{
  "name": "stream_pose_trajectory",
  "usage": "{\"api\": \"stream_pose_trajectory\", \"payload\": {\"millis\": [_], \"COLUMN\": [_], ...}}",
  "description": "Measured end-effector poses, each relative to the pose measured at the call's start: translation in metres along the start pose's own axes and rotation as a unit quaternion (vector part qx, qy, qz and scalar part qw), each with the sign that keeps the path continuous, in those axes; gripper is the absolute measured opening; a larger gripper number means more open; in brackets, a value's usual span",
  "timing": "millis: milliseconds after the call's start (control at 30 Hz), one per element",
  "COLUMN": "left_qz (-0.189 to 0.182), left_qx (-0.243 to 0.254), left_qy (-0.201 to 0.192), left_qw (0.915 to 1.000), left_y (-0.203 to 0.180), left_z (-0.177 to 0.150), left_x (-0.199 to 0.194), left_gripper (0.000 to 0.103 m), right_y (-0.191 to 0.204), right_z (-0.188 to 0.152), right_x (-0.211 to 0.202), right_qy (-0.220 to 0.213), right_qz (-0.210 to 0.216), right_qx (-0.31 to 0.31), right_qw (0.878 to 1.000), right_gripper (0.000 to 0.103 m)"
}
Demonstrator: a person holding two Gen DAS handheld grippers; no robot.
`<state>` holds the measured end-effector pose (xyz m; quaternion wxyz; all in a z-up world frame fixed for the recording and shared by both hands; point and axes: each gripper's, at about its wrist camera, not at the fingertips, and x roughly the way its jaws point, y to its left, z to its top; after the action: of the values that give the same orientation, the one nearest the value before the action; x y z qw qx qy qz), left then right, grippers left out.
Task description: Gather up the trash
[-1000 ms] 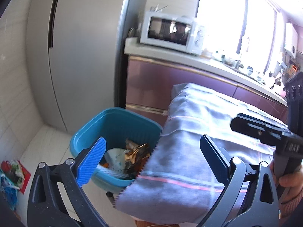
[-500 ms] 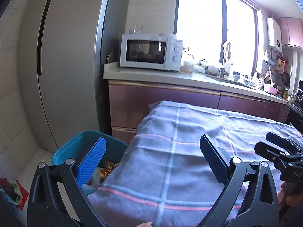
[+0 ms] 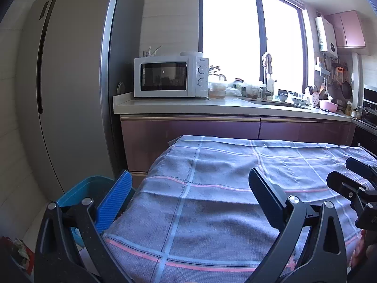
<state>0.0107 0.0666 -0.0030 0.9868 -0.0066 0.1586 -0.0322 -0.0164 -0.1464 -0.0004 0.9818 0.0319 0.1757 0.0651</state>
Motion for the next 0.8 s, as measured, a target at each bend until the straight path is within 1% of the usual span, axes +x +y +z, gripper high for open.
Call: {"api": "stream_pose_trajectory", "payload": {"millis": [433,800], "left_qz": [-0.002,-0.003], "left_qx": [0.012,0.014], "left_qy": [-0.022,-0.032], "left_qw": [0.9997,0.9994], "left_y": [-0.015,-0.016], "left_z": [-0.004,-0.004], "left_x": [-0.013,-0.019], "left_gripper": [0.097,0.097], "right_y": [-0.009,-0.011], "right_z": [-0.003,-0.002], "right_x": [-0.018,-0.024], "right_qy": [-0.018,-0.023], "right_qz": [-0.022,-0.033], "right_qx": [0.008,0.011], "right_qw": [1.0,0.999], "right_gripper": [0.096,0.096]}}
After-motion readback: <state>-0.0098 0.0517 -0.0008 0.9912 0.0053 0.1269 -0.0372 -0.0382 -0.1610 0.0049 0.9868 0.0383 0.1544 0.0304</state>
